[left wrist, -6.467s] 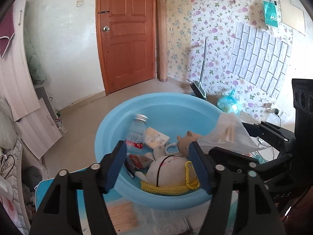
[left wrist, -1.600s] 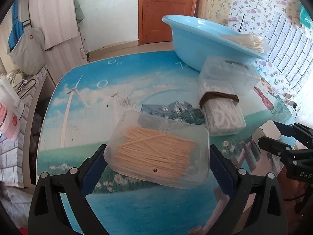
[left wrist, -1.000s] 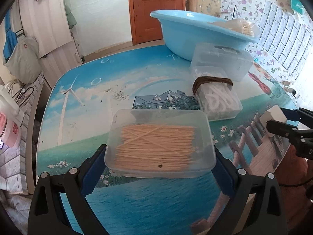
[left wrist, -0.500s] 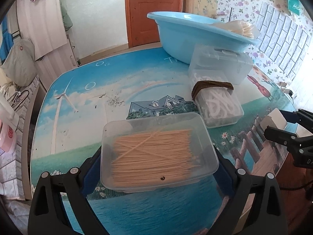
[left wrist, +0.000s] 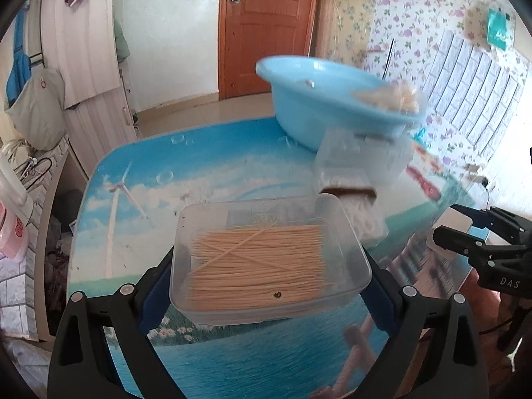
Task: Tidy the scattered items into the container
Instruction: 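Lift and carry the toothpick box and white plug with both tools to the basin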
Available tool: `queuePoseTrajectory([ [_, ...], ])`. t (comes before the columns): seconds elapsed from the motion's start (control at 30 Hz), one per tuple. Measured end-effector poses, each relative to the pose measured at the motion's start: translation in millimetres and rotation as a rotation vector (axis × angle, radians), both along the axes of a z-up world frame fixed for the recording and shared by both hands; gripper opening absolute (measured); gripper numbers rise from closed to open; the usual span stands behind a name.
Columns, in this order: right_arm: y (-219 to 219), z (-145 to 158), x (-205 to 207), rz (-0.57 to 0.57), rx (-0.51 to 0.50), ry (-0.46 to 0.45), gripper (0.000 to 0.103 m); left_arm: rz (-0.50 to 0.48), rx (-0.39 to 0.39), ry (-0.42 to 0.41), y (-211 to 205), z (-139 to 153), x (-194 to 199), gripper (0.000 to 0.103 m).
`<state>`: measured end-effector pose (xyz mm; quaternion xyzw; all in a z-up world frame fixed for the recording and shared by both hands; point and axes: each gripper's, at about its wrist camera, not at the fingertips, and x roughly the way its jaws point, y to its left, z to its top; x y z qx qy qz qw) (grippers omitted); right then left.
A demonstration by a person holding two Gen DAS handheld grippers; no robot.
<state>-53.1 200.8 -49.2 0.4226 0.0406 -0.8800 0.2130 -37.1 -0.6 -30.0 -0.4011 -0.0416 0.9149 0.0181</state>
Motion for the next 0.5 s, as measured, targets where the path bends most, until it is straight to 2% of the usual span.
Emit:
queuePoseTrajectory([
  [0.2, -1, 32, 1, 0.012, -0.033, 0.092, 0.062, 0.017, 0.007, 0.062, -1, 28, -12, 0.096],
  [0.5, -3, 69, -22, 0.011, -0.08, 0.181, 0.062, -0.026, -0.002, 0.112, 12, 56, -50, 0.096],
])
